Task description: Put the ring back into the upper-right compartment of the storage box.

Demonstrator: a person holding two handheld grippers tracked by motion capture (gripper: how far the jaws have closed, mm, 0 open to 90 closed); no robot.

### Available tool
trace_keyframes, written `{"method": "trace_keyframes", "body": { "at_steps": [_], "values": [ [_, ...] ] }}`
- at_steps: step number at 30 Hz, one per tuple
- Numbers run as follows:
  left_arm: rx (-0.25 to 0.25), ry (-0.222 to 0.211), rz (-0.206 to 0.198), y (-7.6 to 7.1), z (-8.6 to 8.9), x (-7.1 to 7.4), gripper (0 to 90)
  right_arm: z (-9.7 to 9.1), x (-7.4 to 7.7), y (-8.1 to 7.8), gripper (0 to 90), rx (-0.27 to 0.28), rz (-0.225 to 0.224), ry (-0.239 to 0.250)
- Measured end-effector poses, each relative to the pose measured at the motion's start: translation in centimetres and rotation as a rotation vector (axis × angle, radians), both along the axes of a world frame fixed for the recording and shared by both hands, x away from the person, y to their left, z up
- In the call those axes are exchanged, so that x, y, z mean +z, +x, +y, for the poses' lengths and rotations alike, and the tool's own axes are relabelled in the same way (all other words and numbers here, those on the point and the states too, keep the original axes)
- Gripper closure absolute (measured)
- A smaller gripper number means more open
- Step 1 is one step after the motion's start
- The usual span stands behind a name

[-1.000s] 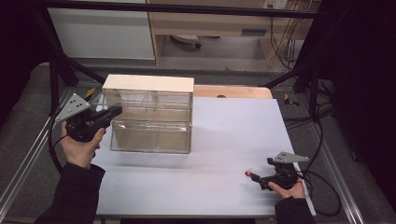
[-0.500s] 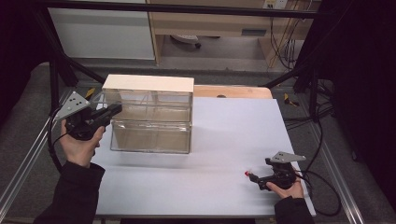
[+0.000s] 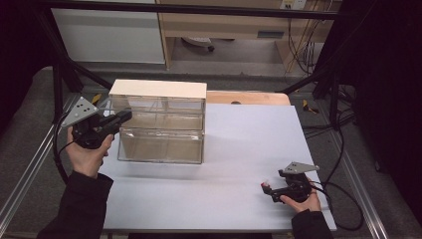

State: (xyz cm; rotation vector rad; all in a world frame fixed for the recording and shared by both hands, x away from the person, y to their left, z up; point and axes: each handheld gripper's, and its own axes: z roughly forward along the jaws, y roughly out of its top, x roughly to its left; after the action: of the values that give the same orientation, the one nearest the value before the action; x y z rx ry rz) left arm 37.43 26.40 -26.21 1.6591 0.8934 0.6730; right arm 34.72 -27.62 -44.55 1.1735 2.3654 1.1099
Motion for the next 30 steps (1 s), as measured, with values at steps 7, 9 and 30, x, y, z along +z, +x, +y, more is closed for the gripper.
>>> {"method": "trace_keyframes", "body": {
  "at_steps": [7,9,30],
  "values": [
    [0.001,-0.003,-0.002,-0.1,-0.1,-0.1,89.7,0.2,-0.1,0.1,14.7,0.010,0.006,-0.026],
    [0.003,0.000,-0.001,-0.2,-0.1,-0.1,89.7,0.3,-0.2,0.1,17.2,0.009,0.009,-0.026],
    [0.004,0.006,-0.002,-0.1,0.0,-0.2,89.7,1.1,-0.4,0.3,54.2,0.096,0.025,-0.081]
  ]
}}
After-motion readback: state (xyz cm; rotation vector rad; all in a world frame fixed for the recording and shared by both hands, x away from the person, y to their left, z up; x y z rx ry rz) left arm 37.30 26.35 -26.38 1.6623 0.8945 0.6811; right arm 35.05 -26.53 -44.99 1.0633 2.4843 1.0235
